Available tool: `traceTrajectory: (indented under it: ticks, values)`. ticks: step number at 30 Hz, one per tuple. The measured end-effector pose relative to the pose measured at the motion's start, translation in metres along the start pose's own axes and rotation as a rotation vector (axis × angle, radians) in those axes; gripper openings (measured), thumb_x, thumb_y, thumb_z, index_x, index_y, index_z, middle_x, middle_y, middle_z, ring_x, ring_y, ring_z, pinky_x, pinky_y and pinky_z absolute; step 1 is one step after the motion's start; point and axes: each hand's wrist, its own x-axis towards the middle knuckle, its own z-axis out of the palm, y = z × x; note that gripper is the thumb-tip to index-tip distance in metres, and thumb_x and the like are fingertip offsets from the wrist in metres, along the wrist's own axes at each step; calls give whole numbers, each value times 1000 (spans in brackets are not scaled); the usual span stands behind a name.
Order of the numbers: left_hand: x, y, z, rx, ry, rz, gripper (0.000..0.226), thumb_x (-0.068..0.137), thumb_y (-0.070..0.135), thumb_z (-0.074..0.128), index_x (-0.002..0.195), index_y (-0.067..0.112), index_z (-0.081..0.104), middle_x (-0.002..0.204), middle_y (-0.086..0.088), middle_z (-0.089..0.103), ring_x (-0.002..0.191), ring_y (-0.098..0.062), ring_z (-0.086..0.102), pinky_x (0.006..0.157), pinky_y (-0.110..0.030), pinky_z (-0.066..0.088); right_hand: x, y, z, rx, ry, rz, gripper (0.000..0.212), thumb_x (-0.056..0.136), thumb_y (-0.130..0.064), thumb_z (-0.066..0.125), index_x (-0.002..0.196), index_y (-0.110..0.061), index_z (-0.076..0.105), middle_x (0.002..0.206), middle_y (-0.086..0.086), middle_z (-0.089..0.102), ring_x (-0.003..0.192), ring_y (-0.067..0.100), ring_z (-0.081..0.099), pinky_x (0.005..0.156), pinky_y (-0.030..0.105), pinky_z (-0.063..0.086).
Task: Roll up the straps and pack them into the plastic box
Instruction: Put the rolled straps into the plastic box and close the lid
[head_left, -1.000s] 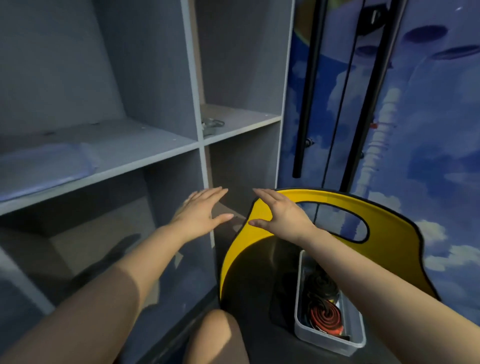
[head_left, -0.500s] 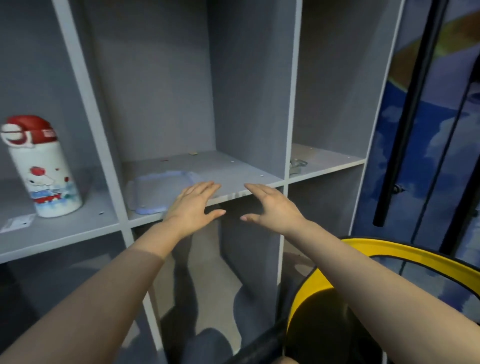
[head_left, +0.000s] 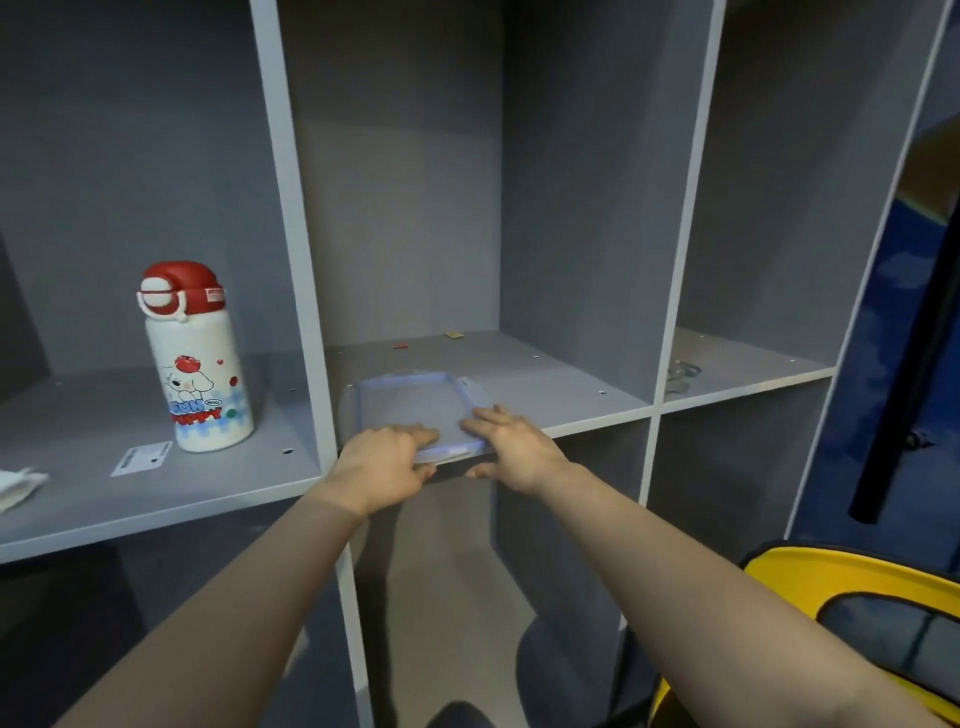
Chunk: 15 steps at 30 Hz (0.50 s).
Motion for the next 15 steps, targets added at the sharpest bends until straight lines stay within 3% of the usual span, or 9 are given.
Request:
traceTrajectory:
  ticks: [3, 6, 10, 15]
  values:
    - [-4, -2, 0, 6, 95, 39, 44, 89, 42, 47, 133, 46, 44, 135, 13, 54, 117, -19, 56, 96, -30, 45, -4, 7, 2, 65, 85, 15, 51, 91, -24, 58, 140, -21, 43, 155, 1, 26, 144, 21, 19, 115, 30, 18]
    - [-9, -5, 2, -156, 126, 98, 42, 87, 43, 54, 129, 43, 51, 130, 14, 58, 115, -16, 58, 95, -27, 44, -15, 18, 4, 93, 174, 23, 43, 94, -12, 50, 136, -23, 50, 152, -1, 33, 143, 18, 24, 112, 26, 22]
    - [-17, -11, 6, -313, 142, 261, 51, 78, 13, 66, 128, 22, 57, 132, 4, 58, 124, -15, 51, 104, -19, 31, -40, 34, 6, 93, 236, 36, 43, 94, -12, 46, 133, -28, 52, 150, -7, 36, 142, 14, 26, 110, 32, 32]
    - [-14, -13, 9, -434, 257, 123, 61, 70, -14, 55, 121, 17, 64, 126, 1, 62, 121, -18, 55, 103, -25, 37, -76, 46, 2, 103, 336, 43, 39, 95, -16, 45, 129, -31, 55, 146, -15, 41, 140, 8, 28, 107, 32, 35]
